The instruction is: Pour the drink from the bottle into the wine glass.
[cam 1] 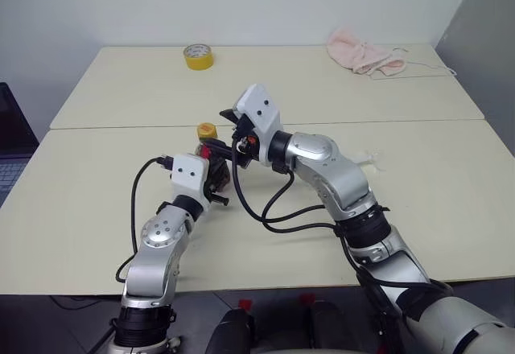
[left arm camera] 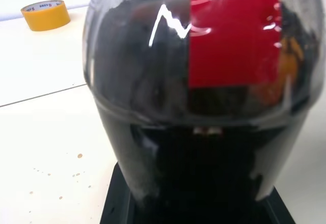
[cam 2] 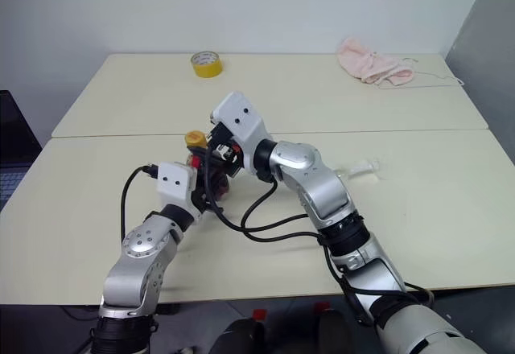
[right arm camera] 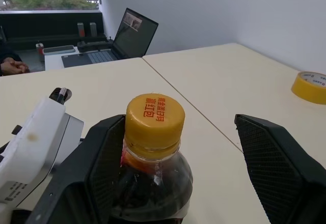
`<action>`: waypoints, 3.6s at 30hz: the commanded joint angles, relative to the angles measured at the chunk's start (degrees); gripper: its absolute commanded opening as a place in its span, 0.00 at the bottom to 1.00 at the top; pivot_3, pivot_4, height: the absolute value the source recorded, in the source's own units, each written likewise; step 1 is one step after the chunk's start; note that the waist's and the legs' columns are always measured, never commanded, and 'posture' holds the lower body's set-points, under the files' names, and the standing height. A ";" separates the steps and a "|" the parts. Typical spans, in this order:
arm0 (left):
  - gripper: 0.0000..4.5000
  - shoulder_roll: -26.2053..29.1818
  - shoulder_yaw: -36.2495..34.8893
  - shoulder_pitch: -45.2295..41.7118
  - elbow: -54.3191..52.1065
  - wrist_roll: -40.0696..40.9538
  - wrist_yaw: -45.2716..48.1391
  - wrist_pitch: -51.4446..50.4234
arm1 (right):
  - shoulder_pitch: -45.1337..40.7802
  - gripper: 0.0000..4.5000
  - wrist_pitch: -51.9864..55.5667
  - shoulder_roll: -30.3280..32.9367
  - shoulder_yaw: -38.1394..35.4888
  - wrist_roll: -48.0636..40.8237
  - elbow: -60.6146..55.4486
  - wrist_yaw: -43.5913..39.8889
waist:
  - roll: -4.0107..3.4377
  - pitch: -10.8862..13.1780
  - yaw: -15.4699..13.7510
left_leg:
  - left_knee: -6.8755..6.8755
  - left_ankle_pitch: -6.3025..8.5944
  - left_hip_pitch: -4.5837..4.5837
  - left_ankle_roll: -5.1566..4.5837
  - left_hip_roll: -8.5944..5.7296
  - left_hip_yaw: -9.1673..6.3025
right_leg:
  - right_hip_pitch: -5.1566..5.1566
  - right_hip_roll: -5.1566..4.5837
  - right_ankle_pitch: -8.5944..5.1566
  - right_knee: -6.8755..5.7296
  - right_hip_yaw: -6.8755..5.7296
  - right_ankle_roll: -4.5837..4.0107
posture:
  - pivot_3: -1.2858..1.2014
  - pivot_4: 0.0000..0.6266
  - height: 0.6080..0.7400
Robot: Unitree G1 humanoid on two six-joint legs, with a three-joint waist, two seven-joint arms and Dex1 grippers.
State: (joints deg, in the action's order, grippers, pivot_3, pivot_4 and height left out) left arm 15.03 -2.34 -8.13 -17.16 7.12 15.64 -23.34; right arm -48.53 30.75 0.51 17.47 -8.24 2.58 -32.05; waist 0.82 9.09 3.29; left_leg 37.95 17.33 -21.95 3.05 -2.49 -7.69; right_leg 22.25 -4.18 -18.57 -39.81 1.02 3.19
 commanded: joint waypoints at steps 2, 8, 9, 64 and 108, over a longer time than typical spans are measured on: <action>0.17 0.14 -0.15 -0.76 -2.27 0.03 -0.07 1.66 | -1.07 0.81 -0.32 0.17 -3.38 -0.51 -1.05 1.86 | 0.00 0.00 0.00 | 0.00 0.00 0.00 0.00 0.00 0.00 | 0.00 0.00 0.00 0.00 0.00 0.00 | 0.52 0.24 1.00; 0.17 0.21 -0.25 -0.65 -2.21 0.07 -0.20 1.74 | 0.44 0.81 1.58 1.71 -5.11 -2.12 -3.29 1.70 | 0.00 0.00 0.00 | 0.00 0.00 0.00 0.00 0.00 0.00 | 0.00 0.00 0.00 0.00 0.00 0.00 | 0.52 0.24 1.00; 0.17 0.20 -0.26 -0.59 -2.26 0.08 -0.24 1.74 | 0.78 0.81 2.03 2.03 -5.37 -2.53 -3.77 1.85 | 0.00 0.00 -0.01 | 0.00 0.00 0.00 0.00 0.00 0.00 | 0.00 0.00 0.00 0.00 0.00 0.00 | 0.52 0.24 1.00; 0.17 0.25 -0.26 -1.32 -1.23 -0.12 -0.10 2.37 | -1.91 0.81 1.24 -0.70 -1.64 -2.02 -2.27 0.52 | 0.00 0.00 0.01 | -0.01 0.00 -0.01 0.00 0.00 -0.01 | 0.01 0.01 0.00 0.00 0.00 0.00 | 0.52 0.24 1.00; 0.17 -0.14 0.10 -0.87 -1.25 -0.28 -0.06 2.63 | -0.32 0.81 10.50 2.66 -4.29 -7.56 -11.14 0.51 | 0.00 0.00 -0.02 | -0.02 0.00 -0.01 0.00 0.01 0.00 | 0.00 0.01 0.00 0.02 0.00 0.00 | 0.52 0.24 1.00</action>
State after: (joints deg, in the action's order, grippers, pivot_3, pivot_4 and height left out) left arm 14.85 -1.90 -8.44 -15.90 6.71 15.63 -23.06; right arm -47.08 41.58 3.86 13.17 -14.81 -7.56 -32.13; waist 0.82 9.09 3.27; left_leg 37.94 17.33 -21.97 3.04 -2.48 -7.68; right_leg 22.25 -4.17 -18.57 -39.79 1.02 3.18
